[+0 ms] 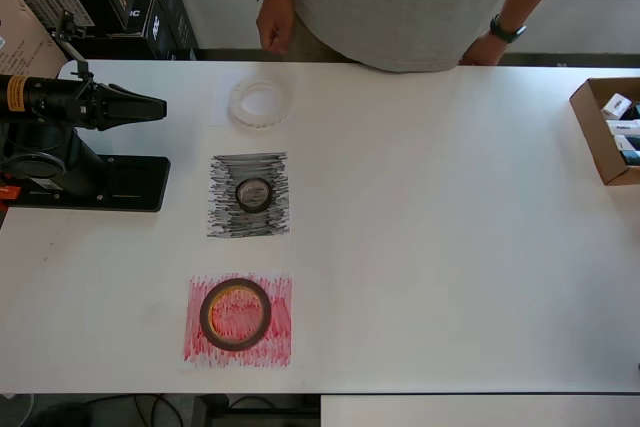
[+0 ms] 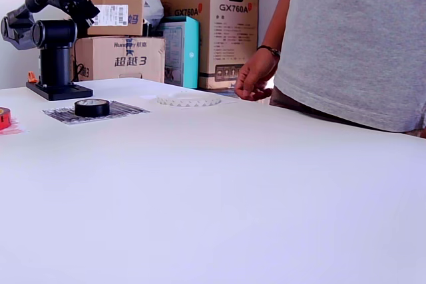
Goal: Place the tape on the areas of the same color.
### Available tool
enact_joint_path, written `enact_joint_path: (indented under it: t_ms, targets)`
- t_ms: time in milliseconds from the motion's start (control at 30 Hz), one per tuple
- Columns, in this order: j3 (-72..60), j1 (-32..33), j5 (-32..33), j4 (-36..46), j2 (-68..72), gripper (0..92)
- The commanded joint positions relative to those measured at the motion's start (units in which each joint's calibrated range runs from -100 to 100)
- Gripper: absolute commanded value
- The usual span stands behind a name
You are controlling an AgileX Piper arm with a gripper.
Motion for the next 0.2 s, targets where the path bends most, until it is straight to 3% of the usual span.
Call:
enact_joint_path:
  t_ms: [0,167]
  targets:
    - [-0.48,0.22,-0.36,0.28,-0.36,49.2]
    - [-0.48,0.22,-0.36,0.28,-0.36,49.2]
